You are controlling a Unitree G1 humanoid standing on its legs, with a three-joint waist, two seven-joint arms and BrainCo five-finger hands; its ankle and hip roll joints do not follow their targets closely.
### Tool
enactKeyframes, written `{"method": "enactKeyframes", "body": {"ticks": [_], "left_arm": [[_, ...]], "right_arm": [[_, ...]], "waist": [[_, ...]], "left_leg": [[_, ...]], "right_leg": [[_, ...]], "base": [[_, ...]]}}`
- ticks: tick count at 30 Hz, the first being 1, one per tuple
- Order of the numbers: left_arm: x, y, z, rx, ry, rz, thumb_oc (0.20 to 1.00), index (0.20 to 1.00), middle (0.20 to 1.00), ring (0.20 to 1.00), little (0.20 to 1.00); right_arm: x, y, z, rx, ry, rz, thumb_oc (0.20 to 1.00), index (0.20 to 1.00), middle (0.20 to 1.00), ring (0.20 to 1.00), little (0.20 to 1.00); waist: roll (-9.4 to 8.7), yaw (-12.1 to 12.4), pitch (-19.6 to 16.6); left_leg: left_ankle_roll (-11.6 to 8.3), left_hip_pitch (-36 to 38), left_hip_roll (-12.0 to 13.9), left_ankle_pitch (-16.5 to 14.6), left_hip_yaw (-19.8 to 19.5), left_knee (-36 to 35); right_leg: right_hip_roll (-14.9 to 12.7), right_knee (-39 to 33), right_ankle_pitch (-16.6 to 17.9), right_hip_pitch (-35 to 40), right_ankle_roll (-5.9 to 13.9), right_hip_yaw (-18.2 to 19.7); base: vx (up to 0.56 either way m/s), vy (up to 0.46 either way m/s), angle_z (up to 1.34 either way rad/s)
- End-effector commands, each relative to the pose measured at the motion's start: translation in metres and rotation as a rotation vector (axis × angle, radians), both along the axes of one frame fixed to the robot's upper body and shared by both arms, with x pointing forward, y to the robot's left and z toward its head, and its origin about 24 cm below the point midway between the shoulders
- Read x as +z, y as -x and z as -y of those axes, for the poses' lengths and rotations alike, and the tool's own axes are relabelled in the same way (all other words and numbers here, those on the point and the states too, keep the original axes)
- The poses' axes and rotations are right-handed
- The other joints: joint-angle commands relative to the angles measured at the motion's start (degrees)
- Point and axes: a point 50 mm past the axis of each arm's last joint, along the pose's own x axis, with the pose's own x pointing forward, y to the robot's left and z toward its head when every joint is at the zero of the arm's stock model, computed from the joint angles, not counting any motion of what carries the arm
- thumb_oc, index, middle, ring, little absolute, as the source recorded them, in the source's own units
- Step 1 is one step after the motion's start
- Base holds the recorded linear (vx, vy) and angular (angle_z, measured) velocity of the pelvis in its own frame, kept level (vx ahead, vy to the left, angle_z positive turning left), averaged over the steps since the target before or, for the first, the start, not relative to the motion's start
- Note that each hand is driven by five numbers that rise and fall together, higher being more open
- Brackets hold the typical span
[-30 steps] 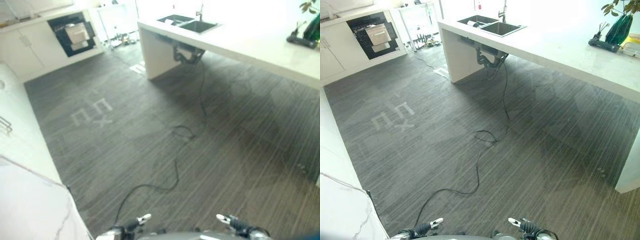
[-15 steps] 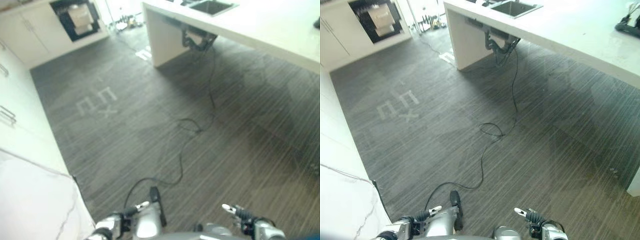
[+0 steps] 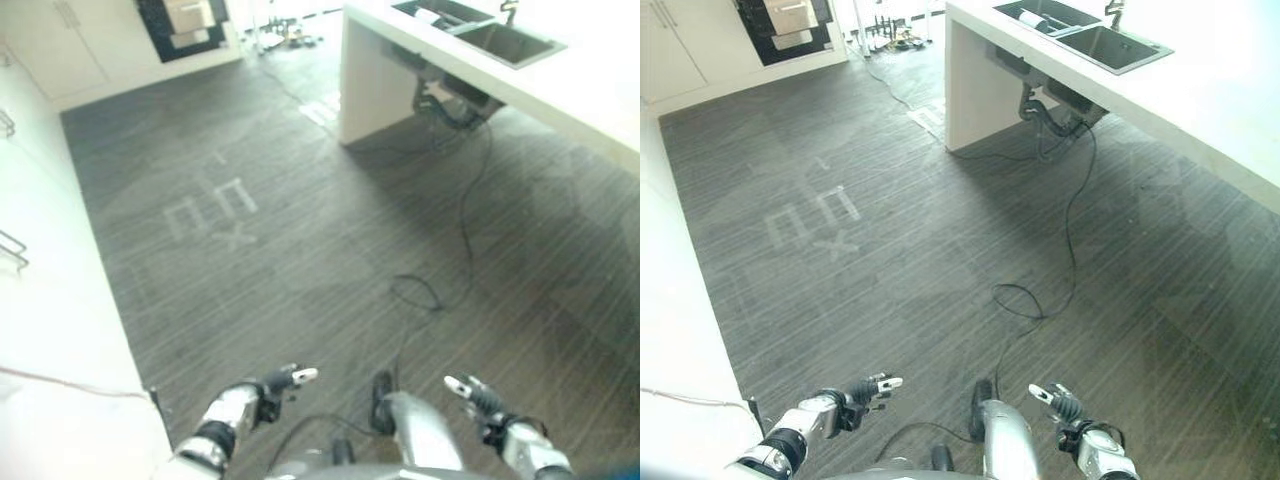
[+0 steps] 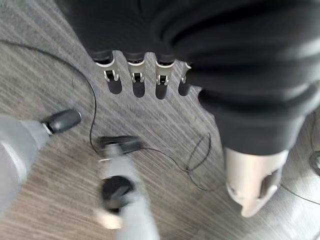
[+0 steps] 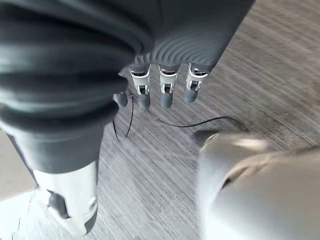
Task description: Place the dishes in the dishwasher.
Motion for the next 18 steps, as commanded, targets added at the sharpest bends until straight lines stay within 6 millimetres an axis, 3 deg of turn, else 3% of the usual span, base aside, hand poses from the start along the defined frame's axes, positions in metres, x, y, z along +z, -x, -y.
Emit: {"method": "enactKeyframes", "body": {"ticks": [1,4,5,7,8,10,12,14,16,18], "left_arm": [[-0.007,0.017,0.007,-0.072,0.022,-0.023,1.000,1.000,1.000,1.000,1.000],[-0.016,0.035,0.007,0.018,0.022,-0.093,1.000,1.000,1.000,1.000,1.000],[-0.018,0.040,0.004,0.061,0.029,-0.121,1.000,1.000,1.000,1.000,1.000],[-0.019,0.046,0.003,0.061,0.043,-0.146,1.000,1.000,1.000,1.000,1.000],[-0.021,0.052,0.001,0.073,0.047,-0.150,1.000,1.000,1.000,1.000,1.000],[-0.022,0.057,-0.005,0.142,0.066,-0.140,1.000,1.000,1.000,1.000,1.000],[-0.020,0.055,-0.006,0.153,0.073,-0.119,1.000,1.000,1.000,1.000,1.000],[-0.019,0.053,-0.003,0.152,0.097,-0.103,1.000,1.000,1.000,1.000,1.000],[-0.019,0.053,-0.002,0.152,0.098,-0.103,1.000,1.000,1.000,1.000,1.000],[-0.021,0.057,0.001,0.134,0.083,-0.119,1.000,1.000,1.000,1.000,1.000]], "right_arm": [[0.008,-0.014,0.000,-0.003,-0.036,0.075,1.000,1.000,1.000,1.000,1.000],[0.009,-0.016,-0.002,-0.010,-0.075,0.099,1.000,1.000,1.000,1.000,1.000],[0.013,-0.022,-0.002,-0.009,-0.071,0.124,1.000,1.000,1.000,1.000,1.000],[0.018,-0.029,0.001,0.005,-0.062,0.138,1.000,1.000,1.000,1.000,1.000],[0.022,-0.032,0.005,0.028,-0.070,0.143,1.000,1.000,1.000,1.000,1.000],[0.022,-0.030,0.007,0.023,-0.075,0.125,1.000,1.000,1.000,1.000,1.000],[0.022,-0.028,0.010,-0.004,-0.068,0.109,1.000,1.000,1.000,1.000,1.000],[0.021,-0.028,0.009,0.005,-0.081,0.094,1.000,1.000,1.000,1.000,1.000],[0.016,-0.024,0.001,0.034,-0.079,0.065,1.000,1.000,1.000,1.000,1.000],[0.009,-0.018,-0.006,0.027,-0.086,0.031,1.000,1.000,1.000,1.000,1.000]], "waist": [[0.16,-2.0,-0.1],[0.80,-2.2,-2.6],[1.38,-2.3,-3.7],[1.95,-2.0,-4.5],[1.83,-1.2,-4.6],[0.84,0.0,-3.9],[0.55,1.3,-2.7],[0.82,2.9,-1.8],[1.06,3.7,-1.2],[1.84,5.3,-1.1]], "left_leg": [[0.75,-3.3,3.8,-4.6,0.8,2.9],[-1.10,0.7,5.2,-9.4,-0.5,7.8],[-3.14,1.8,6.8,-8.3,-0.4,11.3],[-6.18,0.2,9.0,-2.1,-1.0,20.0],[-8.26,-5.0,9.8,3.9,-2.6,33.1],[-8.26,-13.8,10.7,6.5,-4.0,49.9],[-7.06,-21.3,11.0,5.9,-3.1,53.9],[-5.48,-23.0,9.1,4.2,-2.3,45.1],[-5.44,-21.8,10.0,5.5,0.0,27.6],[-6.80,-23.2,10.0,8.8,-2.7,12.9]], "right_leg": [[-3.1,0.4,7.5,6.7,4.79,2.8],[-2.7,0.4,5.0,8.9,2.24,2.3],[-1.7,0.6,3.3,9.8,0.74,2.0],[0.0,-0.1,1.4,11.7,-1.35,2.2],[1.2,-0.8,-0.4,14.3,-3.56,3.2],[1.8,-1.5,-2.0,18.1,-5.70,4.6],[2.5,-2.4,-2.8,21.7,-6.36,4.9],[3.0,-3.3,-3.5,24.4,-5.88,5.5],[3.6,-4.2,-4.9,26.6,-5.23,6.2],[4.6,-4.8,-5.9,28.7,-4.35,8.5]], "base": [[0.49,-0.253,0.38],[0.58,-0.424,0.43],[0.39,-0.340,0.18],[0.35,-0.350,-0.10],[0.36,-0.363,-0.32],[0.38,-0.359,-0.31],[0.30,-0.186,-0.64],[0.36,0.001,-0.95],[0.44,0.103,-0.81],[0.55,0.194,-0.73]]}}
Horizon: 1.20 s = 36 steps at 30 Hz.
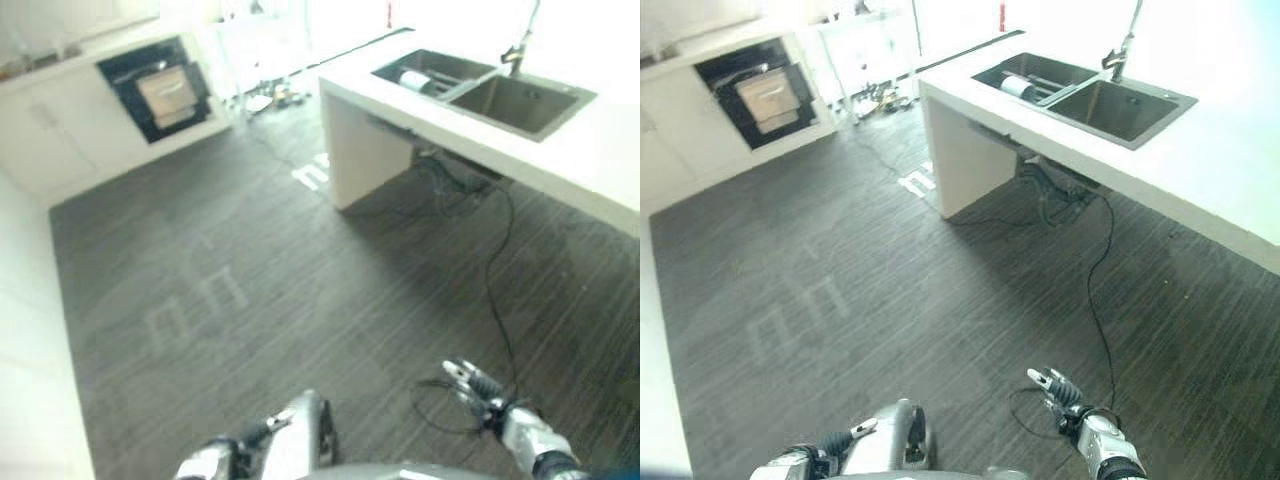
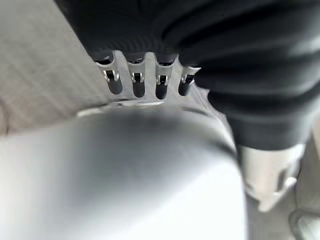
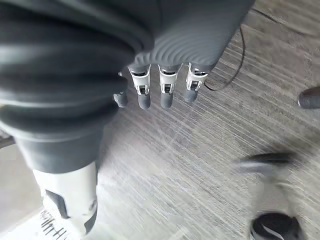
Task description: Place the dishes in the dishwasher.
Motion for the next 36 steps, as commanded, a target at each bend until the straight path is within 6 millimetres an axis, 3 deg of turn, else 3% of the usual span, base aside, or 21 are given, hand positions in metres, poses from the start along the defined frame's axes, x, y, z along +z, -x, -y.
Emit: {"method": "enactKeyframes", "body": {"ticks": [1,3,5,7,10,11,12,13,14,16,18,22,24,25,26,27,28,29,30,32,36], "left_arm": [[-0.003,-0.008,0.026,-0.080,0.040,0.017,1.000,1.000,1.000,1.000,1.000],[-0.003,-0.008,0.028,-0.060,0.057,0.024,1.000,1.000,1.000,1.000,1.000],[-0.003,-0.010,0.029,-0.018,0.068,0.040,1.000,1.000,1.000,1.000,1.000],[-0.004,-0.009,0.029,0.040,0.089,0.026,1.000,1.000,1.000,1.000,1.000],[-0.007,-0.003,0.021,0.048,0.025,-0.039,1.000,1.000,1.000,1.000,1.000],[-0.008,-0.003,0.011,0.043,-0.036,-0.089,1.000,1.000,1.000,1.000,1.000],[-0.008,-0.003,0.006,0.048,-0.059,-0.100,1.000,1.000,1.000,1.000,1.000],[-0.008,-0.002,0.004,0.087,-0.078,-0.122,1.000,1.000,1.000,1.000,1.000],[-0.007,-0.003,0.004,0.116,-0.030,-0.153,1.000,1.000,1.000,1.000,1.000],[-0.008,0.002,0.006,0.168,0.007,-0.218,1.000,1.000,1.000,1.000,1.000],[-0.011,0.015,0.006,0.197,0.005,-0.269,1.000,1.000,1.000,1.000,1.000],[-0.018,0.041,0.009,0.218,-0.013,-0.337,1.000,1.000,1.000,1.000,1.000],[-0.019,0.042,0.013,0.284,0.018,-0.311,1.000,1.000,1.000,1.000,1.000],[-0.019,0.040,0.014,0.299,0.020,-0.294,1.000,1.000,1.000,1.000,1.000],[-0.019,0.038,0.014,0.317,0.018,-0.264,1.000,1.000,1.000,1.000,1.000],[-0.018,0.037,0.013,0.323,0.019,-0.251,1.000,1.000,1.000,1.000,1.000],[-0.018,0.036,0.014,0.312,0.023,-0.244,1.000,1.000,1.000,1.000,1.000],[-0.018,0.037,0.014,0.302,0.028,-0.238,1.000,1.000,1.000,1.000,1.000],[-0.019,0.039,0.014,0.298,0.033,-0.229,1.000,1.000,1.000,1.000,1.000],[-0.019,0.041,0.013,0.315,0.031,-0.224,1.000,1.000,1.000,1.000,1.000],[-0.018,0.032,0.013,0.283,0.004,-0.226,1.000,1.000,1.000,1.000,1.000]], "right_arm": [[-0.002,0.007,0.007,-0.016,0.028,-0.013,1.000,1.000,1.000,1.000,1.000],[-0.007,0.014,0.009,0.003,0.057,-0.048,1.000,1.000,1.000,1.000,1.000],[-0.010,0.018,0.012,0.027,0.105,-0.084,1.000,1.000,1.000,1.000,1.000],[-0.014,0.026,0.015,0.023,0.138,-0.128,1.000,1.000,1.000,1.000,1.000],[-0.025,0.047,0.015,-0.022,0.150,-0.221,1.000,1.000,1.000,1.000,1.000],[-0.030,0.057,0.014,-0.095,0.160,-0.254,1.000,1.000,1.000,1.000,1.000],[-0.032,0.063,0.012,-0.089,0.169,-0.262,1.000,1.000,1.000,1.000,1.000],[-0.032,0.065,0.013,-0.053,0.188,-0.259,1.000,1.000,1.000,1.000,1.000],[-0.030,0.057,0.015,-0.078,0.196,-0.231,1.000,1.000,1.000,1.000,1.000],[-0.026,0.051,0.021,-0.098,0.182,-0.213,1.000,1.000,1.000,1.000,1.000],[-0.027,0.053,0.020,-0.109,0.167,-0.215,1.000,1.000,1.000,1.000,1.000],[-0.032,0.063,0.014,-0.112,0.140,-0.235,1.000,1.000,1.000,1.000,1.000],[-0.032,0.063,0.013,-0.085,0.162,-0.239,1.000,1.000,1.000,1.000,1.000],[-0.032,0.061,0.014,-0.079,0.173,-0.234,1.000,1.000,1.000,1.000,1.000],[-0.030,0.059,0.017,-0.075,0.193,-0.224,1.000,1.000,1.000,1.000,1.000],[-0.029,0.057,0.019,-0.069,0.203,-0.223,1.000,1.000,1.000,1.000,1.000],[-0.028,0.057,0.020,-0.073,0.208,-0.221,1.000,1.000,1.000,1.000,1.000],[-0.027,0.055,0.022,-0.072,0.214,-0.218,1.000,1.000,1.000,1.000,1.000],[-0.026,0.051,0.023,-0.062,0.219,-0.213,1.000,1.000,1.000,1.000,1.000],[-0.025,0.049,0.024,-0.051,0.226,-0.210,1.000,1.000,1.000,1.000,1.000],[-0.024,0.045,0.023,-0.066,0.203,-0.192,1.000,1.000,1.000,1.000,1.000]], "waist": [[2.35,2.7,2.4],[2.64,2.8,2.6],[2.85,2.7,2.4],[2.87,3.1,2.1],[2.40,3.6,0.1],[2.26,2.5,-1.4],[2.40,1.6,-1.4],[3.48,0.7,-0.7],[3.82,-0.7,0.6],[3.22,-1.1,2.3],[2.69,-1.5,2.5],[2.10,-2.1,1.9],[1.32,-2.0,1.3],[0.79,-1.9,1.1],[0.37,-1.1,1.8],[0.19,-0.4,2.1],[0.12,0.2,2.4],[0.29,0.7,2.6],[0.60,1.8,2.9],[1.05,3.1,3.5],[2.30,2.8,2.7]], "left_leg": [[-3.99,9.7,3.7,6.3,-3.8,-7.8],[-4.26,8.4,5.7,8.2,-2.1,-8.9],[-3.92,8.6,6.9,8.0,0.5,-8.7],[-3.43,8.7,6.4,6.7,0.2,-7.9],[-0.91,11.3,3.3,3.3,-0.5,-8.2],[3.20,15.3,-0.6,0.9,-0.9,-10.5],[5.18,18.0,-2.2,-0.5,-1.3,-11.6],[5.69,21.3,-2.3,-0.9,-1.2,-13.8],[5.27,24.5,-2.6,-1.4,-1.4,-15.3],[4.88,27.3,-2.8,-3.7,-1.4,-15.8],[4.63,28.7,-3.0,-4.9,-1.4,-15.8],[3.58,29.1,-2.2,-7.4,-0.7,-11.5],[3.12,28.2,-2.0,-11.3,0.0,-4.0],[2.62,26.7,-1.7,-11.6,0.4,0.8],[0.99,21.6,-0.6,-8.9,-0.7,12.2],[0.15,17.2,0.0,-6.0,-2.4,16.1],[0.23,15.2,-0.1,-5.6,-3.2,16.1],[0.44,15.6,0.1,-5.6,-4.1,11.2],[-0.04,16.0,-0.5,-3.9,-7.0,4.4],[-1.35,13.4,-1.0,-0.7,-10.7,0.2],[-0.95,19.3,-0.5,-1.0,-10.5,-10.2]], "right_leg": [[-1.6,5.5,1.3,-8.7,5.30,0.6],[-2.1,5.3,0.1,-7.0,5.63,0.8],[-3.2,5.8,-1.2,-5.9,6.27,-0.3],[-4.1,7.2,-3.1,-4.8,6.86,-0.7],[-5.6,12.0,-5.6,-3.7,8.18,-1.4],[-8.2,28.3,1.1,-7.9,10.45,-1.8],[-9.5,41.5,6.1,-13.0,12.19,-1.8],[-9.7,47.4,6.9,-20.1,11.19,-2.3],[-5.9,40.1,4.4,-25.3,10.74,-5.0],[-8.1,31.0,6.7,-29.0,11.07,-8.1],[-8.5,26.3,7.9,-29.1,11.29,-8.4],[-6.4,18.7,4.5,-25.3,8.99,-7.7],[-5.3,15.7,3.2,-22.3,7.67,-6.5],[-5.4,14.7,3.3,-21.4,7.10,-6.3],[-4.9,13.2,3.1,-19.3,5.78,-5.5],[-4.3,12.0,3.2,-18.0,4.98,-4.4],[-4.1,11.2,3.3,-17.0,4.91,-3.9],[-3.6,10.4,3.1,-16.3,5.18,-2.8],[-3.0,9.1,2.8,-15.1,5.64,-0.9],[-2.5,8.1,2.5,-13.8,5.77,0.9],[-4.1,7.8,2.7,-14.8,7.15,-1.4]], "base": [[0.59,0.221,-0.50],[0.40,0.219,-0.65],[0.32,0.256,-0.50],[0.38,0.270,-0.43],[0.58,0.466,-0.22],[0.67,0.714,0.61],[0.71,0.757,0.37],[0.52,0.318,0.27],[0.44,0.065,-0.09],[0.32,-0.186,0.57],[0.25,-0.233,1.44],[0.25,-0.294,-0.34],[0.25,-0.262,-0.12],[0.17,-0.245,-0.77],[0.15,-0.226,-0.76],[0.16,-0.171,-0.50],[0.18,-0.015,-0.41],[0.25,0.128,-0.15],[0.25,0.167,-0.37],[0.21,0.154,-0.99],[0.12,0.185,-0.68]]}}
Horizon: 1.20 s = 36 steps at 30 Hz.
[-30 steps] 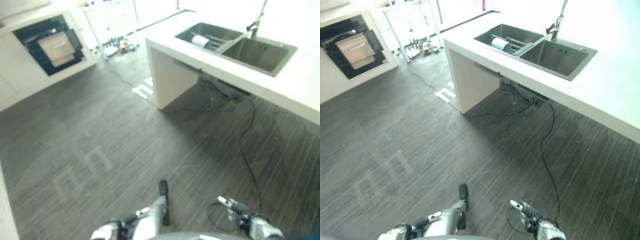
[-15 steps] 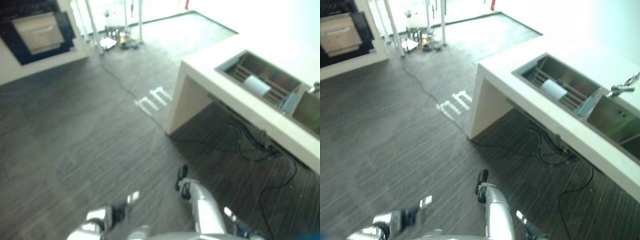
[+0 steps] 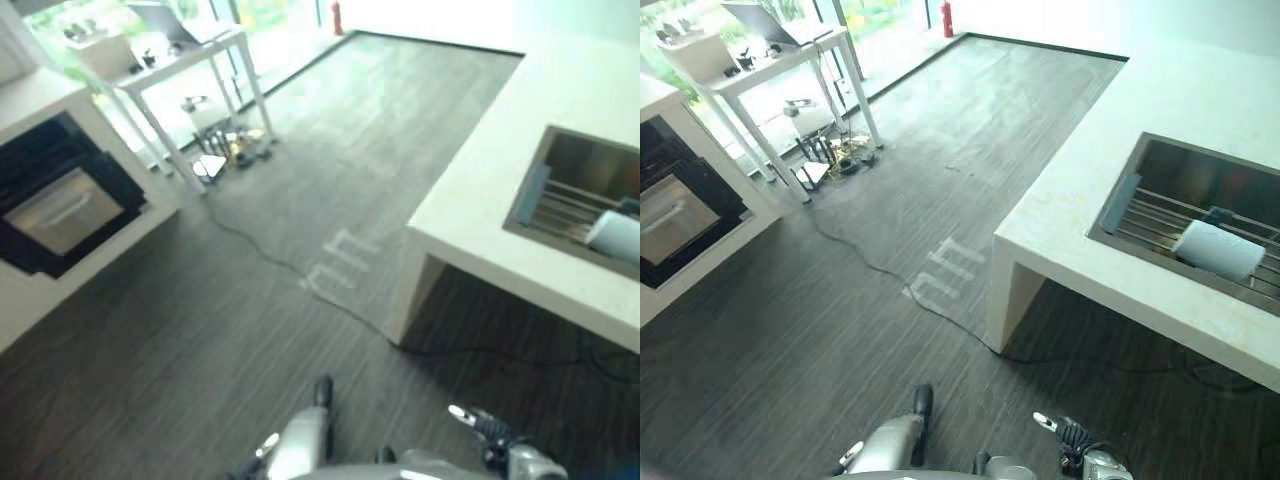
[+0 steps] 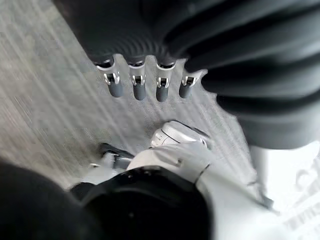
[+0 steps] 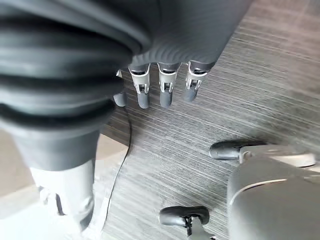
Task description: Place the dishes in the dishwasher.
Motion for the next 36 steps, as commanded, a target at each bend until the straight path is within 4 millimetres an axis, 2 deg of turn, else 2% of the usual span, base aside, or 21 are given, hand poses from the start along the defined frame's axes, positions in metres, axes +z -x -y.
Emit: {"method": "enactKeyframes", "body": {"ticks": [1,5,12,14,15,17,19,20,22,23,24,25,27,28,29,31,32,33,34,35,36], "left_arm": [[0.001,-0.013,0.007,-0.053,-0.005,0.017,1.000,1.000,1.000,1.000,1.000],[0.001,-0.010,0.002,-0.022,-0.011,0.014,1.000,1.000,1.000,1.000,1.000],[0.000,-0.005,0.005,-0.040,-0.010,-0.011,1.000,1.000,1.000,1.000,1.000],[-0.001,0.000,0.005,-0.044,-0.015,-0.036,1.000,1.000,1.000,1.000,1.000],[-0.002,0.004,0.003,-0.045,-0.026,-0.056,1.000,1.000,1.000,1.000,1.000],[-0.001,0.005,-0.001,-0.036,-0.046,-0.067,1.000,1.000,1.000,1.000,1.000],[0.000,0.000,-0.005,-0.001,-0.051,-0.060,1.000,1.000,1.000,1.000,1.000],[0.002,-0.002,-0.008,0.034,-0.039,-0.055,1.000,1.000,1.000,1.000,1.000],[0.002,-0.004,-0.007,0.088,0.001,-0.054,1.000,1.000,1.000,1.000,1.000],[0.002,-0.003,-0.007,0.102,0.009,-0.058,1.000,1.000,1.000,1.000,1.000],[0.002,-0.003,-0.007,0.121,0.019,-0.064,1.000,1.000,1.000,1.000,1.000],[0.003,-0.004,-0.007,0.166,0.023,-0.062,1.000,1.000,1.000,1.000,1.000],[0.003,-0.007,-0.009,0.236,-0.007,-0.047,1.000,1.000,1.000,1.000,1.000],[0.003,-0.007,-0.009,0.259,-0.002,-0.039,1.000,1.000,1.000,1.000,1.000],[0.002,-0.005,-0.005,0.225,0.006,-0.032,1.000,1.000,1.000,1.000,1.000],[0.002,-0.011,-0.003,0.177,-0.027,0.015,1.000,1.000,1.000,1.000,1.000],[0.002,-0.015,0.000,0.177,-0.018,0.031,1.000,1.000,1.000,1.000,1.000],[0.002,-0.015,0.001,0.180,-0.013,0.031,1.000,1.000,1.000,1.000,1.000],[0.001,-0.014,0.004,0.178,-0.002,0.032,1.000,1.000,1.000,1.000,1.000],[0.001,-0.014,0.005,0.164,0.005,0.034,1.000,1.000,1.000,1.000,1.000],[0.001,-0.013,0.006,0.168,0.007,0.031,1.000,1.000,1.000,1.000,1.000]], "right_arm": [[0.005,-0.015,-0.001,-0.004,-0.014,0.071,1.000,1.000,1.000,1.000,1.000],[0.000,-0.003,-0.005,0.004,-0.017,0.041,1.000,1.000,1.000,1.000,1.000],[-0.003,0.004,-0.005,-0.054,0.012,0.001,1.000,1.000,1.000,1.000,1.000],[-0.003,0.004,-0.004,-0.080,0.014,0.008,1.000,1.000,1.000,1.000,1.000],[-0.002,0.003,-0.004,-0.092,0.009,0.018,1.000,1.000,1.000,1.000,1.000],[0.000,-0.003,-0.004,-0.098,0.004,0.047,1.000,1.000,1.000,1.000,1.000],[0.001,-0.008,-0.004,-0.108,0.001,0.061,1.000,1.000,1.000,1.000,1.000],[0.001,-0.007,-0.003,-0.138,0.005,0.058,1.000,1.000,1.000,1.000,1.000],[-0.001,-0.003,-0.003,-0.163,0.018,0.022,1.000,1.000,1.000,1.000,1.000],[-0.001,-0.003,-0.003,-0.159,0.022,0.015,1.000,1.000,1.000,1.000,1.000],[-0.001,-0.003,-0.003,-0.157,0.019,0.015,1.000,1.000,1.000,1.000,1.000],[-0.001,-0.005,-0.004,-0.139,0.006,0.008,1.000,1.000,1.000,1.000,1.000],[-0.001,-0.007,-0.005,-0.131,0.010,0.004,1.000,1.000,1.000,1.000,1.000],[0.000,-0.007,-0.003,-0.129,0.024,0.001,1.000,1.000,1.000,1.000,1.000],[-0.001,-0.002,0.001,-0.125,0.038,-0.014,1.000,1.000,1.000,1.000,1.000],[-0.004,0.016,0.006,-0.165,0.033,-0.057,1.000,1.000,1.000,1.000,1.000],[-0.005,0.022,0.008,-0.179,0.030,-0.080,1.000,1.000,1.000,1.000,1.000],[-0.005,0.024,0.009,-0.180,0.029,-0.088,1.000,1.000,1.000,1.000,1.000],[-0.005,0.028,0.011,-0.183,0.030,-0.114,1.000,1.000,1.000,1.000,1.000],[-0.005,0.031,0.014,-0.202,0.027,-0.135,1.000,1.000,1.000,1.000,1.000],[-0.006,0.034,0.015,-0.215,0.020,-0.150,1.000,1.000,1.000,1.000,1.000]], "waist": [[0.33,0.0,1.1],[0.93,-1.2,0.2],[0.70,-1.2,-0.5],[0.53,-1.2,-0.6],[0.53,-0.8,-0.5],[0.70,-0.2,-0.1],[0.65,-0.1,-0.1],[0.69,-0.3,-0.2],[0.68,-0.6,-0.6],[0.68,-0.6,-0.7],[0.58,-0.5,-0.7],[0.15,-0.3,-0.7],[-0.19,-0.7,-0.7],[-0.31,-1.5,-0.6],[-0.66,-1.9,-0.2],[-0.55,-3.3,1.4],[-0.21,-3.3,2.0],[-0.14,-3.2,2.0],[0.06,-2.6,2.1],[0.43,-1.9,2.0],[0.76,-1.5,1.9]], "left_leg": [[-0.44,11.3,-0.4,-4.7,0.3,-5.2],[0.16,13.6,-0.4,-4.7,1.5,-8.1],[1.64,14.3,-1.2,-6.1,3.2,-8.3],[2.07,14.4,-1.3,-6.8,3.8,-7.8],[2.47,14.3,-0.9,-7.2,4.9,-7.1],[3.08,14.2,-0.1,-7.9,6.7,-6.0],[3.23,14.0,0.6,-8.3,7.5,-5.3],[2.87,13.9,1.2,-8.5,7.6,-4.8],[1.00,14.6,3.7,-8.1,8.1,-5.8],[0.01,15.1,5.4,-7.7,8.5,-6.7],[-1.57,15.3,7.7,-7.1,9.2,-6.9],[-3.31,14.2,10.5,-6.4,10.2,-5.9],[-4.66,14.2,13.6,-5.5,11.3,-5.1],[-5.85,14.8,16.1,-4.8,12.5,-4.4],[-5.96,13.2,17.7,-4.0,14.1,-1.3],[-6.88,8.8,21.0,-1.1,20.5,7.0],[-6.29,7.5,19.3,-2.3,20.0,8.5],[-5.72,7.5,17.8,-3.5,19.5,7.8],[-4.35,8.0,14.0,-5.6,18.1,5.6],[-2.65,7.8,9.9,-5.3,16.5,3.5],[-1.97,8.1,7.0,-5.6,14.6,2.4]], "right_leg": [[-4.4,5.5,0.8,-10.7,5.93,-5.0],[-5.0,6.1,0.9,-11.7,6.81,-4.6],[-5.9,6.0,1.6,-12.7,7.68,-4.6],[-5.9,7.7,0.9,-13.3,7.73,-4.6],[-6.3,11.1,-0.1,-14.5,7.90,-6.3],[-8.5,17.2,-0.2,-16.6,8.63,-8.4],[-11.1,18.1,0.1,-16.8,9.44,-8.4],[-13.3,16.5,0.9,-16.4,10.17,-7.7],[-17.9,11.0,4.6,-15.1,12.12,-6.9],[-19.1,10.0,5.6,-15.4,13.09,-6.9],[-19.3,9.6,5.1,-15.1,13.97,-7.9],[-18.8,9.3,4.2,-15.0,14.05,-9.5],[-17.3,10.2,3.1,-16.2,13.20,-9.5],[-15.7,11.6,1.8,-17.4,11.80,-9.4],[-14.7,11.9,1.0,-17.2,10.31,-9.9],[-12.9,11.1,-1.2,-13.8,7.40,-13.5],[-12.0,10.7,-1.8,-12.7,6.55,-14.4],[-11.8,10.7,-1.8,-12.7,6.58,-14.4],[-11.1,10.5,-1.7,-12.4,6.65,-14.0],[-10.0,9.4,-0.7,-12.1,6.20,-13.7],[-9.3,8.9,-0.7,-11.8,6.19,-13.1]], "base": [[0.10,0.168,-0.28],[0.06,0.118,-0.12],[0.00,0.065,-0.01],[0.00,0.037,-0.24],[-0.06,-0.018,-0.27],[-0.15,-0.115,-0.68],[-0.17,-0.287,-1.31],[-0.15,-0.468,-0.80],[-0.10,-0.622,-0.39],[-0.06,-0.697,-0.39],[-0.05,-0.827,-0.39],[-0.06,-0.832,-0.43],[-0.06,-0.653,-0.60],[-0.04,-0.606,-0.47],[0.01,-0.699,-0.35],[0.02,-0.603,-0.22],[0.02,-0.356,0.46],[0.11,-0.219,0.79],[0.11,-0.113,0.66],[0.15,-0.095,-0.22],[0.19,-0.005,-0.74]]}}
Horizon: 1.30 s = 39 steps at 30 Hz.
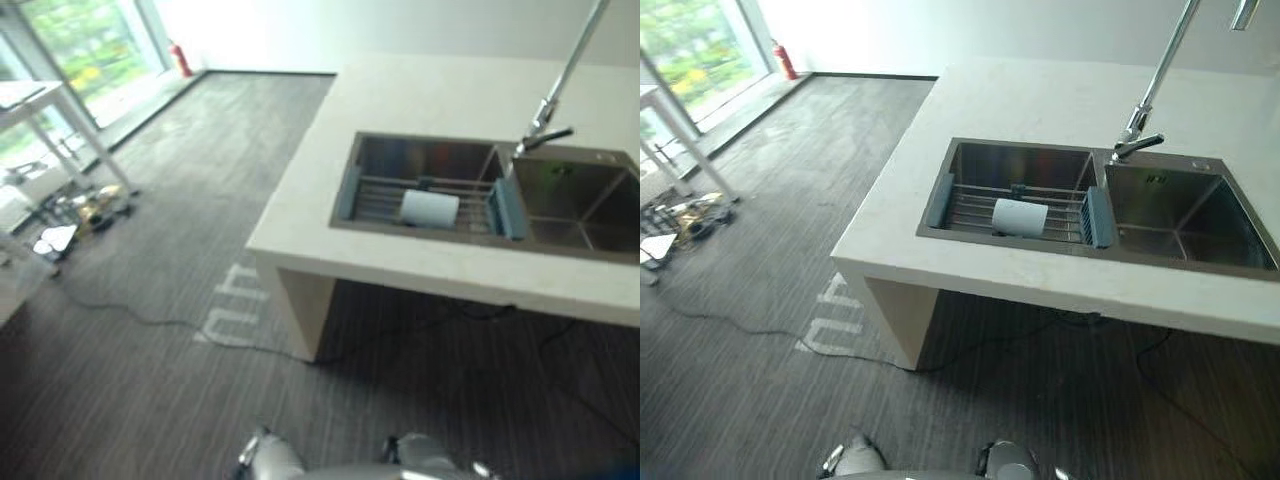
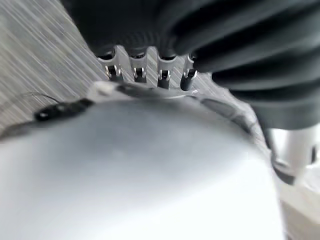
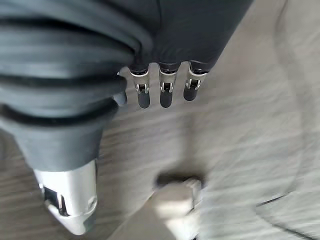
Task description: Place the dishes in the dishwasher.
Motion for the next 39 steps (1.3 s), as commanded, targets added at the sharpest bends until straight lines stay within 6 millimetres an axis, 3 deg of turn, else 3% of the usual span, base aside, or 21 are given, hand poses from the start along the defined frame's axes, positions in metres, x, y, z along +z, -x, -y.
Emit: {"method": "enactKeyframes", "body": {"ticks": [1,4,8,10,12,15,19,23,24,28,31,33,35,36,37,39], "left_arm": [[0.002,-0.028,0.017,-0.020,0.048,0.054,1.000,1.000,1.000,1.000,1.000],[0.001,-0.020,0.017,0.048,0.080,0.013,1.000,1.000,1.000,1.000,1.000],[0.000,-0.007,0.014,0.062,0.094,-0.051,1.000,1.000,1.000,1.000,1.000],[0.001,-0.008,0.009,0.023,0.078,-0.041,1.000,1.000,1.000,1.000,1.000],[0.002,-0.014,0.005,0.003,0.054,-0.004,1.000,1.000,1.000,1.000,1.000],[0.004,-0.023,0.002,0.032,0.053,0.042,1.000,1.000,1.000,1.000,1.000],[0.005,-0.030,0.000,0.064,0.028,0.060,1.000,1.000,1.000,1.000,1.000],[0.004,-0.032,0.006,0.009,0.066,0.121,1.000,1.000,1.000,1.000,1.000],[0.006,-0.037,0.010,0.019,0.085,0.223,1.000,1.000,1.000,1.000,1.000],[0.006,-0.038,0.012,0.103,0.110,0.237,1.000,1.000,1.000,1.000,1.000],[0.008,-0.041,0.000,0.247,0.047,0.270,1.000,1.000,1.000,1.000,1.000],[0.010,-0.043,-0.005,0.249,0.017,0.294,1.000,1.000,1.000,1.000,1.000],[0.015,-0.049,-0.019,0.269,-0.081,0.341,1.000,1.000,1.000,1.000,1.000],[0.041,-0.060,-0.078,0.441,-0.381,0.438,1.000,1.000,1.000,1.000,1.000],[0.067,-0.064,-0.122,0.436,-0.564,0.486,1.000,1.000,1.000,1.000,1.000],[0.157,-0.067,-0.224,0.488,-0.986,0.524,1.000,1.000,1.000,1.000,1.000]], "right_arm": [[0.005,-0.039,0.001,0.008,-0.027,0.056,1.000,1.000,1.000,1.000,1.000],[0.005,-0.043,-0.002,0.075,-0.006,0.058,1.000,1.000,1.000,1.000,1.000],[0.006,-0.057,-0.009,0.120,0.022,0.110,1.000,1.000,1.000,1.000,1.000],[0.006,-0.061,-0.011,0.110,0.040,0.133,1.000,1.000,1.000,1.000,1.000],[0.007,-0.061,-0.010,0.085,0.038,0.143,1.000,1.000,1.000,1.000,1.000],[0.007,-0.057,-0.007,0.072,0.031,0.130,1.000,1.000,1.000,1.000,1.000],[0.006,-0.054,-0.007,0.062,0.008,0.111,1.000,1.000,1.000,1.000,1.000],[0.003,-0.046,-0.009,0.058,-0.008,0.076,1.000,1.000,1.000,1.000,1.000],[0.002,-0.040,-0.010,0.057,-0.020,0.061,1.000,1.000,1.000,1.000,1.000],[0.000,-0.037,-0.014,0.068,-0.033,0.057,1.000,1.000,1.000,1.000,1.000],[0.000,-0.034,-0.013,0.057,-0.031,0.057,1.000,1.000,1.000,1.000,1.000],[0.000,-0.033,-0.012,0.052,-0.027,0.054,1.000,1.000,1.000,1.000,1.000],[0.001,-0.029,-0.006,0.039,-0.015,0.051,1.000,1.000,1.000,1.000,1.000],[0.006,-0.023,0.011,0.027,0.011,0.033,1.000,1.000,1.000,1.000,1.000],[0.009,-0.020,0.019,0.009,0.022,0.027,1.000,1.000,1.000,1.000,1.000],[0.011,-0.015,0.027,0.007,0.044,0.028,1.000,1.000,1.000,1.000,1.000]], "waist": [[4.26,1.6,5.0],[5.19,3.2,4.3],[4.98,4.1,3.8],[4.92,3.7,4.2],[4.86,2.9,5.1],[4.27,2.4,5.6],[3.33,3.3,4.0],[2.92,2.6,3.2],[2.97,2.3,3.2],[3.07,2.5,3.0],[3.04,2.4,2.6],[3.09,2.4,2.5],[3.32,2.3,2.4],[4.15,2.3,2.0],[4.75,2.5,1.7],[5.90,2.8,0.8]], "left_leg": [[3.26,10.3,-7.7,-6.9,-6.1,-8.3],[4.33,12.8,-11.4,-6.5,-12.9,-12.9],[5.11,14.1,-11.4,-6.7,-12.2,-14.9],[6.73,14.3,-11.5,-7.1,-11.8,-15.0],[8.53,14.7,-12.0,-7.8,-12.0,-15.4],[7.68,15.6,-12.0,-8.7,-11.1,-15.5],[5.53,15.5,-9.9,-6.9,-8.6,-17.8],[4.84,16.1,-9.3,-7.0,-7.9,-18.0],[4.47,16.8,-9.0,-7.2,-7.6,-18.2],[4.19,17.1,-8.7,-7.3,-7.4,-18.5],[4.11,17.4,-8.4,-7.5,-7.6,-18.5],[4.02,17.5,-8.4,-7.6,-7.6,-18.5],[3.90,17.8,-8.4,-7.7,-7.8,-18.6],[3.77,18.0,-8.2,-7.7,-7.8,-18.4],[3.75,18.1,-8.1,-7.6,-7.9,-18.4],[3.74,18.0,-8.0,-7.3,-8.0,-18.3]], "right_leg": [[-2.9,-3.9,-1.1,6.4,5.08,2.0],[-1.5,-4.4,-0.9,6.2,5.34,4.3],[-2.2,-2.2,-2.0,6.1,6.12,3.2],[-1.9,6.4,-3.2,3.6,6.42,4.3],[-3.1,16.5,-1.1,-1.8,7.69,6.0],[-6.2,6.2,2.2,-2.3,8.51,4.7],[-5.5,-4.4,2.6,2.8,9.02,2.5],[-4.8,-7.4,2.8,4.5,8.85,3.3],[-4.8,-9.5,3.5,5.8,8.81,3.3],[-4.8,-10.6,3.9,6.6,8.97,3.1],[-4.7,-10.9,3.4,7.1,8.76,3.4],[-4.6,-11.0,3.3,7.3,8.71,3.4],[-4.6,-11.3,3.2,7.8,8.77,3.4],[-4.7,-11.3,2.4,8.3,8.53,3.4],[-4.7,-11.5,2.2,8.6,8.51,3.1],[-4.7,-11.8,2.0,8.9,8.48,3.0]], "base": [[0.23,0.066,-0.84],[0.25,0.158,-1.05],[0.15,0.128,-0.36],[0.09,0.097,-0.25],[0.01,0.032,-0.45],[0.05,-0.184,0.01],[0.05,-0.224,-0.06],[0.06,-0.081,-0.01],[0.06,-0.045,0.00],[0.03,-0.018,-0.05],[0.02,0.000,0.00],[0.00,0.000,0.00],[0.01,0.045,-0.01],[0.01,0.110,-0.03],[0.01,0.132,0.00],[0.00,0.057,0.02]]}}
